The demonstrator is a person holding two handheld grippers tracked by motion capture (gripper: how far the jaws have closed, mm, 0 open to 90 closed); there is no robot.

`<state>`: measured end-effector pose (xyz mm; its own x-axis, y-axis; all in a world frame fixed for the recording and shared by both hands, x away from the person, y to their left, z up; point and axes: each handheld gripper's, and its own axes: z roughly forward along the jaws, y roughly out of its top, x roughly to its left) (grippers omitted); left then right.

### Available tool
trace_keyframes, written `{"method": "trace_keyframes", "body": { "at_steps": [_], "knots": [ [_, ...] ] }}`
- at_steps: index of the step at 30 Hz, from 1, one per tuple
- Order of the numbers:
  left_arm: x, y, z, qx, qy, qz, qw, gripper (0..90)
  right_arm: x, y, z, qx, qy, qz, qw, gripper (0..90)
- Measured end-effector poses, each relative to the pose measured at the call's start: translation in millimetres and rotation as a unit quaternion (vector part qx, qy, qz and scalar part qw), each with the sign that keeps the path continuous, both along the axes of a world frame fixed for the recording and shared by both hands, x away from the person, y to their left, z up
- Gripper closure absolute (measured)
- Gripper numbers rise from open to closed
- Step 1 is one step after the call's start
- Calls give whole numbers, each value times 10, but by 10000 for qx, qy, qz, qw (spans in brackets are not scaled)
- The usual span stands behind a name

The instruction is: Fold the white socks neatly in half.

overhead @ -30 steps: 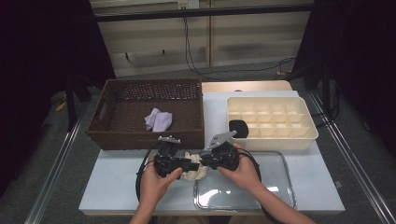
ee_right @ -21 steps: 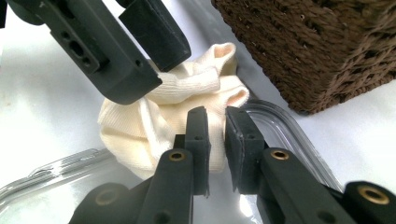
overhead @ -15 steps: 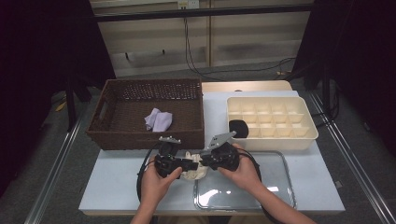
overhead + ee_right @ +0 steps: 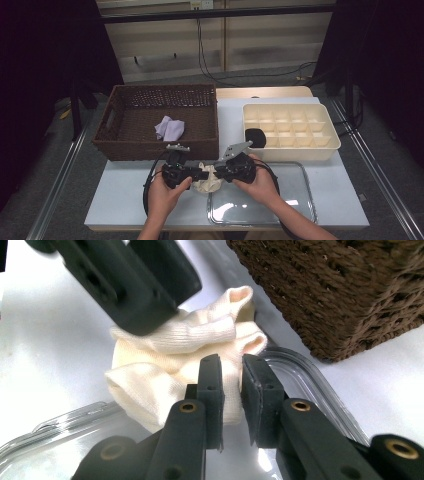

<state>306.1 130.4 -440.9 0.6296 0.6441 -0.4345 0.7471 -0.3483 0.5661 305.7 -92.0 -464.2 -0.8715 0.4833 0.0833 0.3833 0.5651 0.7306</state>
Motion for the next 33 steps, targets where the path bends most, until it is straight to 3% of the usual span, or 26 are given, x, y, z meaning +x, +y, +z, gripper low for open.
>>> {"method": "trace_keyframes", "body": {
  "at_steps": [5, 9, 13, 18, 26, 33],
  "knots": [
    [-21, -93, -41, 111, 16, -185, 9998, 672, -3, 5, 6, -39, 21, -17, 10000, 790],
    [-27, -119, -44, 298, -68, -307, 9991, 797, -3, 7, 2, -11, 49, -26, 10000, 790],
    [-38, -96, 23, 152, -150, -234, 9995, 848, -5, 3, 2, -10, 73, -47, 10000, 790],
    [-78, -147, 73, -4, -174, -378, 9991, 858, -10, 4, -9, 39, 119, -91, 9999, 791],
    [-111, -304, -76, 129, -37, -608, 9981, 854, 2, -28, 9, 45, 230, -221, 9995, 779],
    [-119, -367, -136, 197, -100, -662, 9976, 846, 14, -78, 135, 119, 37, -400, 9991, 765]
  ]
}}
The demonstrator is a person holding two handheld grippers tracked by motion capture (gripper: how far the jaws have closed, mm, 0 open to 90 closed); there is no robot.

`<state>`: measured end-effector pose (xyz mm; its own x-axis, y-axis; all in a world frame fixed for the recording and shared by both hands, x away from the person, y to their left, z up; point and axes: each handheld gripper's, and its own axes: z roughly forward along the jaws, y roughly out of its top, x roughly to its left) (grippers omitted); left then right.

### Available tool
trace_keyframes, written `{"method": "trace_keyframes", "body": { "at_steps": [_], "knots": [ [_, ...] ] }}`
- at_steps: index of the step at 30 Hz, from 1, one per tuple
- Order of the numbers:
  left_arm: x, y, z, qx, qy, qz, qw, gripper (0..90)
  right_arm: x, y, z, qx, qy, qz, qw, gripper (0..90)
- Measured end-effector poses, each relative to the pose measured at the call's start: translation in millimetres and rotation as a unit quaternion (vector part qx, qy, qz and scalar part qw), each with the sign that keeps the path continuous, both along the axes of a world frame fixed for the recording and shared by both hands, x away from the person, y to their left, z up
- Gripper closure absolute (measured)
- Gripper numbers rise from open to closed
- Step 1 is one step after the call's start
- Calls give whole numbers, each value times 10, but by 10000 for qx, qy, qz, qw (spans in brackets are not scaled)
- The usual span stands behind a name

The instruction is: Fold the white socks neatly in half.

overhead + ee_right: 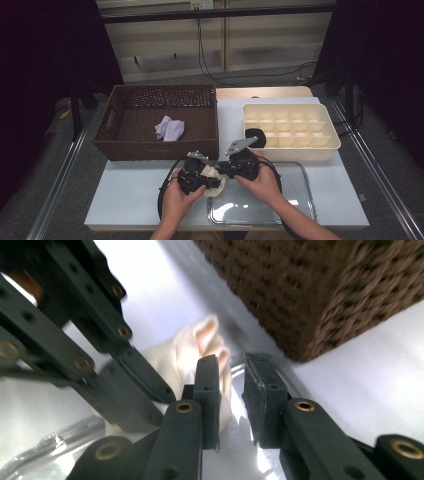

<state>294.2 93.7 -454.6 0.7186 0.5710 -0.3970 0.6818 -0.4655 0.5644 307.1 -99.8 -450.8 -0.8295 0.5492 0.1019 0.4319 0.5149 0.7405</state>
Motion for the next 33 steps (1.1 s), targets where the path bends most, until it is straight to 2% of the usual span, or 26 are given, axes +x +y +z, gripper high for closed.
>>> {"method": "trace_keyframes", "body": {
  "at_steps": [4, 9, 10, 12, 15, 21, 22, 27, 30, 33],
  "knots": [
    [-4, -4, 0, -4, -4, -5, 10000, 838, -2, 15, 69, 96, -64, 5, 9999, 756],
    [-9, -9, 0, -15, -12, 16, 10000, 824, -12, 69, 75, 130, -17, 105, 9999, 750],
    [-10, -6, 0, -32, -4, 21, 10000, 824, -12, 81, 63, 136, -2, 146, 9998, 751],
    [-10, 1, 8, -60, 33, 26, 10000, 795, -12, 112, -4, -5, 79, 175, 9998, 767],
    [-6, 26, 40, -96, 70, 85, 9999, 725, 4, 92, -109, 44, 243, 188, 9995, 808],
    [7, 126, 128, -106, 16, 192, 9998, 663, 4, 72, -121, 63, 289, 152, 9994, 815],
    [20, 200, 178, -113, -22, 336, 9994, 652, 2, 68, -138, 103, 276, 150, 9995, 815],
    [65, 374, 227, -137, -106, 624, 9979, 614, -14, 65, -151, 100, 248, 144, 9995, 816],
    [99, 433, 175, -64, -89, 745, 9972, 586, -17, 69, -153, 81, 205, 149, 9996, 815],
    [132, 473, 79, 44, 38, 831, 9965, 566, -21, 71, -153, 72, 210, 139, 9997, 814]
  ]
}}
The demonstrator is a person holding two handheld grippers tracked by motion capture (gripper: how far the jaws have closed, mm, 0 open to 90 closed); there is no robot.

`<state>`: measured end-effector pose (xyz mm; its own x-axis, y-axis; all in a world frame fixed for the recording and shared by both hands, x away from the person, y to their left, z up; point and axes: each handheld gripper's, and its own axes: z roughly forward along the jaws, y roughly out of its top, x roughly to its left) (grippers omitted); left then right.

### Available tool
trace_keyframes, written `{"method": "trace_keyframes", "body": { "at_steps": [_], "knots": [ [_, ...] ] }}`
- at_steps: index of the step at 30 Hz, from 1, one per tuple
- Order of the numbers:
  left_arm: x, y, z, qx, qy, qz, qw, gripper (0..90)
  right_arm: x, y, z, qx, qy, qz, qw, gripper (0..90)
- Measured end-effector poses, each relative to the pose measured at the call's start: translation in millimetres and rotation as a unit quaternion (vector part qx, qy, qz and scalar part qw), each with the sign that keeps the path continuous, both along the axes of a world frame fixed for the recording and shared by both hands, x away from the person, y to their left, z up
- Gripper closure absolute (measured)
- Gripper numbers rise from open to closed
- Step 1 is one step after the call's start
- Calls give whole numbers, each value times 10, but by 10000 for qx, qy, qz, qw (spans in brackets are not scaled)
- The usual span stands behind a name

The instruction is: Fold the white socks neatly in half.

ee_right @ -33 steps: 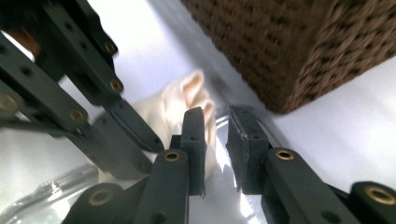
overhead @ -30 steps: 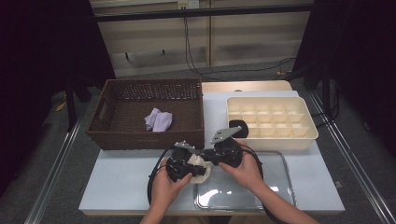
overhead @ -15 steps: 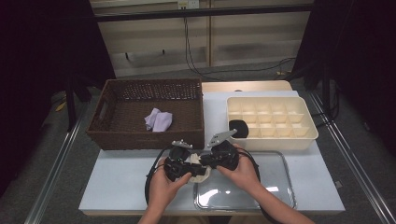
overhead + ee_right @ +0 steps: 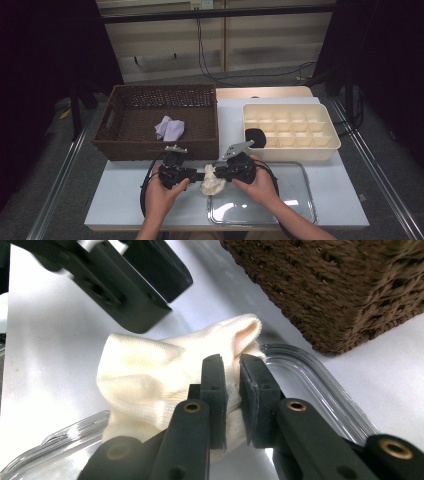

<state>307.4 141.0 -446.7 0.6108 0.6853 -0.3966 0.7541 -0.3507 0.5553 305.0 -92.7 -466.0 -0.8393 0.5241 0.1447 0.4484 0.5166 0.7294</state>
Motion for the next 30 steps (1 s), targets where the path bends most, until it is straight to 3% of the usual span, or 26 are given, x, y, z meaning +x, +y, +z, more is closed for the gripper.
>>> {"method": "trace_keyframes", "body": {
  "at_steps": [6, 10, 16, 20, 26, 30],
  "knots": [
    [20, -27, -117, 44, 215, -45, 9997, 561, -12, -11, -11, 5, -45, -27, 10000, 811],
    [19, -59, -165, 103, 233, -106, 9996, 558, -23, -22, -25, 40, -63, -25, 10000, 807],
    [10, -102, -215, 13, 263, -108, 9996, 568, -41, -29, -34, 52, -81, -77, 9999, 805],
    [-9, -142, -224, 58, 195, -202, 9996, 638, -38, -23, -37, 39, -88, -63, 9999, 800],
    [-34, -183, -208, 167, 150, -323, 9992, 815, -37, -4, 0, -36, -125, -64, 9999, 754],
    [-22, -186, -181, 217, 210, -344, 9990, 845, -68, 36, 53, 48, -212, 42, 9998, 754]
  ]
}}
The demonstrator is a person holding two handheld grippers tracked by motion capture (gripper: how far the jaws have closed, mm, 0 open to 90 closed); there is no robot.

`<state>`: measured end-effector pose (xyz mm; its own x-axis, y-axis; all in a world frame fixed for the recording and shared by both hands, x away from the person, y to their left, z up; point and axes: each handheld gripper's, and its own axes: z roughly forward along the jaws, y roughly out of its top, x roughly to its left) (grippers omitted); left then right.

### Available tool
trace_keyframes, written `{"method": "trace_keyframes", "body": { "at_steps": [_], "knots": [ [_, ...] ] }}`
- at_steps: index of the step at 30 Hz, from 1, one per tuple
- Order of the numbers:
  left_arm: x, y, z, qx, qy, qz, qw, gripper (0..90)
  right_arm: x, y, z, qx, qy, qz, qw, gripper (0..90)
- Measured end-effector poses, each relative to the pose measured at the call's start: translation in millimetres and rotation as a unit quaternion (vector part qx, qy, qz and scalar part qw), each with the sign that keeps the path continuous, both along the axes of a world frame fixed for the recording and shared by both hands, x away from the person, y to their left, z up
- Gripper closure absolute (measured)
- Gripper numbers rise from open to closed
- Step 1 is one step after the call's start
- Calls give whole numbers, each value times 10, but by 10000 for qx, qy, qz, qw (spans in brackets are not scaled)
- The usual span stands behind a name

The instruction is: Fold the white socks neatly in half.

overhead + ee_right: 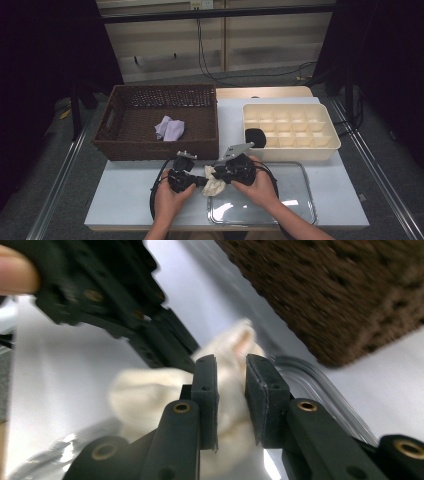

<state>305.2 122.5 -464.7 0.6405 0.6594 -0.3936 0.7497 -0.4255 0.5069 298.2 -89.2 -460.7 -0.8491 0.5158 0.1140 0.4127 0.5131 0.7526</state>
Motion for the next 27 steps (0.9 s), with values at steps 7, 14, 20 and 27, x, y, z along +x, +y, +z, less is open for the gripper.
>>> {"method": "trace_keyframes", "body": {
  "at_steps": [7, 14, 20, 27],
  "knots": [
    [47, 179, 112, -94, 181, 156, 9997, 873, -76, 89, 49, 56, -46, 250, 9997, 770],
    [81, 297, 172, -53, 210, 243, 9995, 874, -78, 157, 44, 34, -52, 348, 9994, 782],
    [90, 331, 163, 76, 179, 313, 9993, 874, -85, 272, 112, 170, -136, 427, 9988, 781],
    [99, 354, 139, 81, 178, 377, 9991, 868, -119, 367, 82, 93, -166, 539, 9984, 788]
  ]
}}
